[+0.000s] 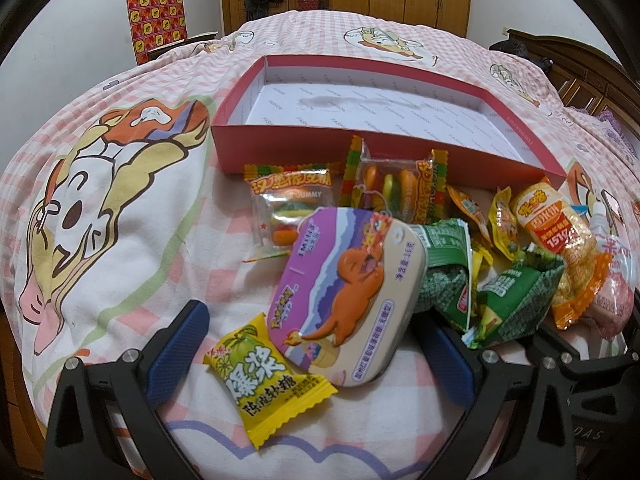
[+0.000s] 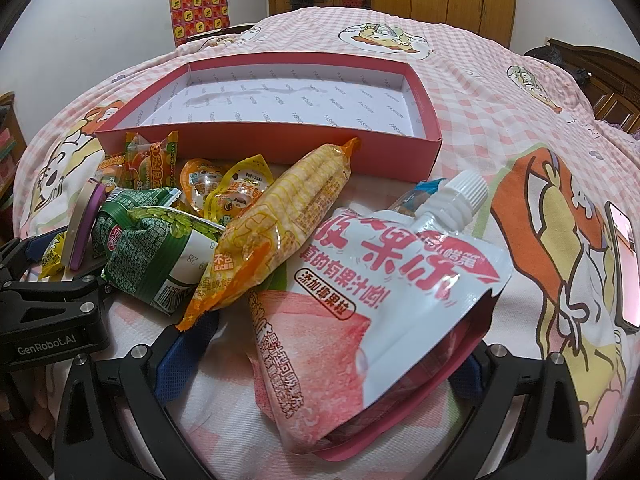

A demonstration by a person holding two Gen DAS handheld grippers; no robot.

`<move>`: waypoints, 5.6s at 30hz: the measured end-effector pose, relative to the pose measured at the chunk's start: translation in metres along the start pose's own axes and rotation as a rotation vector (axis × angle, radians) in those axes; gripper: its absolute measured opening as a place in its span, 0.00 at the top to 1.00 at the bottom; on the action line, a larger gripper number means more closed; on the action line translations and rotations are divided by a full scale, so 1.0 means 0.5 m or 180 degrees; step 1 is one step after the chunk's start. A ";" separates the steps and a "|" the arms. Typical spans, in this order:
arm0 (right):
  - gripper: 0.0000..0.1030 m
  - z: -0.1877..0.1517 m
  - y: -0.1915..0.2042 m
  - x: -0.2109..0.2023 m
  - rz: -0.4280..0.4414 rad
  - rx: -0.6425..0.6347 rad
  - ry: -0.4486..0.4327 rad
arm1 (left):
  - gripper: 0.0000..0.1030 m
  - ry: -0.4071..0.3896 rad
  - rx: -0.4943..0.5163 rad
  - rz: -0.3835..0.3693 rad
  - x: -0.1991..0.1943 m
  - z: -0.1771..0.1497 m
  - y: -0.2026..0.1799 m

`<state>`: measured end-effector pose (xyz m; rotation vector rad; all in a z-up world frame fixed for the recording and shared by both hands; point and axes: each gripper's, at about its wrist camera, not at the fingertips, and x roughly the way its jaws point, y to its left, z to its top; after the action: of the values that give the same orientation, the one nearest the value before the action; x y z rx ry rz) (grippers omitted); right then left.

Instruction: Organize snacks

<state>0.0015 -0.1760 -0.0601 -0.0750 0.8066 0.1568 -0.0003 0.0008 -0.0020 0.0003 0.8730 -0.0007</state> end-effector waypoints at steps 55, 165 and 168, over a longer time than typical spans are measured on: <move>0.04 -0.022 -0.038 -0.058 0.0299 0.0012 0.0084 | 0.05 0.0006 -0.0015 -0.0306 -0.067 0.000 0.021; 0.66 0.326 -0.100 0.044 0.0907 0.0071 -0.0167 | 0.48 -0.0118 0.0250 -0.0412 0.077 0.339 0.005; 0.66 0.331 -0.108 0.062 0.0999 0.0141 -0.0158 | 0.48 -0.0069 0.0242 -0.0403 0.098 0.342 0.004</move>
<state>0.1495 -0.2051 0.0320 0.0978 0.7685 0.4354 0.1623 0.0026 0.0706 0.0162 0.8496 -0.1521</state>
